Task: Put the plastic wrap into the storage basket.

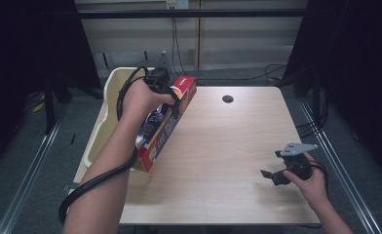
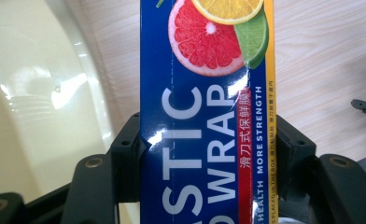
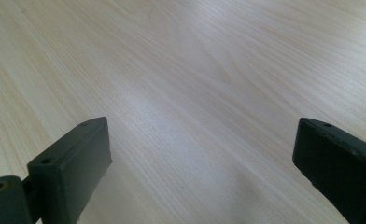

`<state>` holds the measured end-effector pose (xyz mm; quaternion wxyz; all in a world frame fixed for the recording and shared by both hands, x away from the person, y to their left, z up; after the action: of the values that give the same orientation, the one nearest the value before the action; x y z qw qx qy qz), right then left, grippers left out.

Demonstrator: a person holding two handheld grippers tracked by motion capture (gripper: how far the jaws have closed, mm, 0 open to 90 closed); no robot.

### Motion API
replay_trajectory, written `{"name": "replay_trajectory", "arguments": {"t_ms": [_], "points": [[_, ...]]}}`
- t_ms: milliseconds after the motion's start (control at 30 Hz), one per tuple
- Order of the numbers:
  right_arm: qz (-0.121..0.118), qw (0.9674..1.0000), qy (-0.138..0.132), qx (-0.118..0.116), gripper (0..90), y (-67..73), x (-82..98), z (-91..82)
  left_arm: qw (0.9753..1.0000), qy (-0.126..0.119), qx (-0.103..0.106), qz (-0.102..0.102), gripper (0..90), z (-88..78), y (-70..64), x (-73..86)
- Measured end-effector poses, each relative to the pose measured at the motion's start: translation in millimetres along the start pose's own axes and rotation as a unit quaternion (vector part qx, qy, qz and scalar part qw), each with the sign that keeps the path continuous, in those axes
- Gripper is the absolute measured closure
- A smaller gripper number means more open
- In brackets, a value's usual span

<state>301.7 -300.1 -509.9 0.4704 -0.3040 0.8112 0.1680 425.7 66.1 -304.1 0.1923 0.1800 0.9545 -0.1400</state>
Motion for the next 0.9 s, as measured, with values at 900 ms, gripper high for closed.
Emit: {"name": "replay_trajectory", "arguments": {"t_ms": [900], "points": [[-0.005, 1.0, -0.001, -0.004, 4.2, 1.9, -0.1, 0.9, 0.998, -0.036, -0.027, -0.045, 40.6, -40.0, 31.7, -8.0]]}}
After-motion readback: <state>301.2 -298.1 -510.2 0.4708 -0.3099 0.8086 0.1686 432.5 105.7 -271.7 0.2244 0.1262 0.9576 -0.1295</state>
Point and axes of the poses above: each handheld gripper's, and its own axes: z roughly forward along the jaws, x roughly out of its underside, y roughly to its left, the point moved 5 cm from there along z, roughly forward along the jaws, and after that the axes turned 13 degrees about -y, right-handed, at the moved point
